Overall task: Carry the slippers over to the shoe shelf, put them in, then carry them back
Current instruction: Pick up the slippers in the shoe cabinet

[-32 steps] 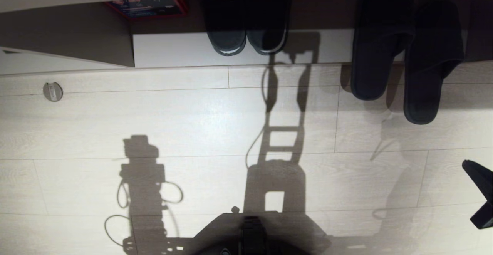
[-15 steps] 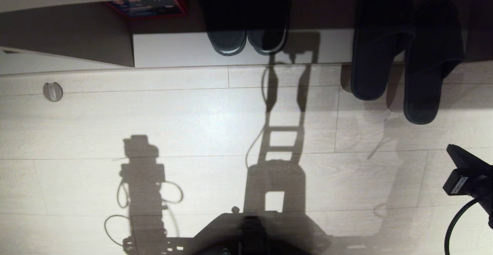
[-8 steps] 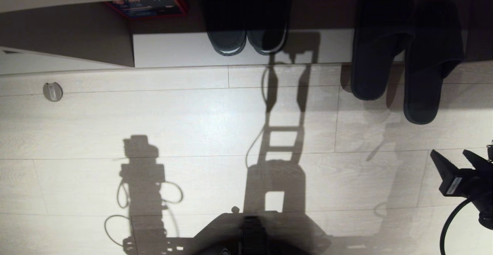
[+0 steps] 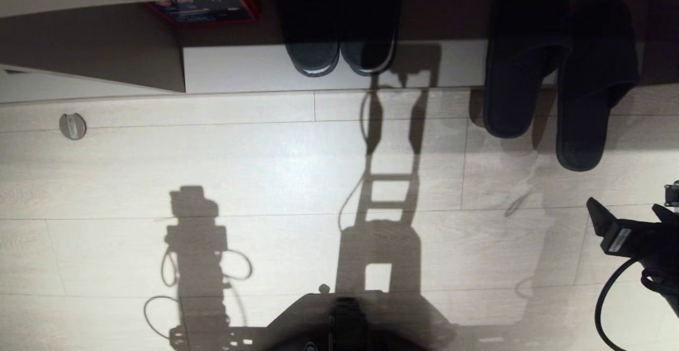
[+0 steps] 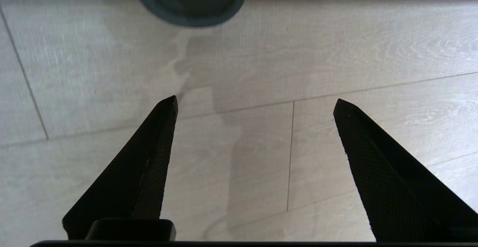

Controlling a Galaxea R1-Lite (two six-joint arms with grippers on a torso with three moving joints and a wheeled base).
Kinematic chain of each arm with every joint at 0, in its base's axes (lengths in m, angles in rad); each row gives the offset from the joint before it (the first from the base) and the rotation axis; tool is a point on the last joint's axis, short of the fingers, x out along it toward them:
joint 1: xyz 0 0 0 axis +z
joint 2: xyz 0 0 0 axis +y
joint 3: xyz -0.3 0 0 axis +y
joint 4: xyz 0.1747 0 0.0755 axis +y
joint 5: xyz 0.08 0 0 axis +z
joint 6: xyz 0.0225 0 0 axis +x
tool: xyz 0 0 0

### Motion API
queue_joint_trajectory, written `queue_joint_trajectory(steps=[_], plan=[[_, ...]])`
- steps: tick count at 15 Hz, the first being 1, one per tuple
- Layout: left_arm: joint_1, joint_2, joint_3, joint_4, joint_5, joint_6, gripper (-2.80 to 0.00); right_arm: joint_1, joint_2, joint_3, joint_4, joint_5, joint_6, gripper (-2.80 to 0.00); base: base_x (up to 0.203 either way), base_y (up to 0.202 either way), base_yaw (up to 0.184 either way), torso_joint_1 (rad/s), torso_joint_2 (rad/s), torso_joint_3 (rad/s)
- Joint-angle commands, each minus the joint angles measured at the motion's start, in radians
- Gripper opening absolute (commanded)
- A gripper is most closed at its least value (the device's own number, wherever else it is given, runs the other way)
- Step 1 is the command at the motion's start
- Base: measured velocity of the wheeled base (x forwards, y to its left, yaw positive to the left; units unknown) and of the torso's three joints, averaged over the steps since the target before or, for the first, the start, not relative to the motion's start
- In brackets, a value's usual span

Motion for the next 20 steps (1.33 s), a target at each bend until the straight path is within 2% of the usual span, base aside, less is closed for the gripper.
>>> queue_joint_trajectory(steps=[1, 5, 8, 12, 20], plan=[[0.000, 0.000, 0.000, 0.000, 0.000, 0.000, -2.80, -0.001, 0.009, -0.029, -0.009, -0.004, 0.004, 0.00, 0.000, 0.000, 0.000, 0.000, 0.00, 0.000], [0.000, 0.000, 0.000, 0.000, 0.000, 0.000, -2.80, 0.001, -0.005, -0.077, -0.010, -0.046, 0.085, 0.00, 0.000, 0.000, 0.000, 0.000, 0.00, 0.000], [0.000, 0.000, 0.000, 0.000, 0.000, 0.000, -2.80, 0.022, 0.002, -0.154, -0.008, -0.103, 0.104, 0.00, 0.000, 0.000, 0.000, 0.000, 0.00, 0.000], [0.000, 0.000, 0.000, 0.000, 0.000, 0.000, -2.80, 0.084, 0.021, -0.242, -0.007, -0.128, 0.144, 0.00, 0.000, 0.000, 0.000, 0.000, 0.00, 0.000], [0.000, 0.000, 0.000, 0.000, 0.000, 0.000, -2.80, 0.154, 0.061, -0.306, -0.007, -0.158, 0.209, 0.00, 0.000, 0.000, 0.000, 0.000, 0.00, 0.000]])
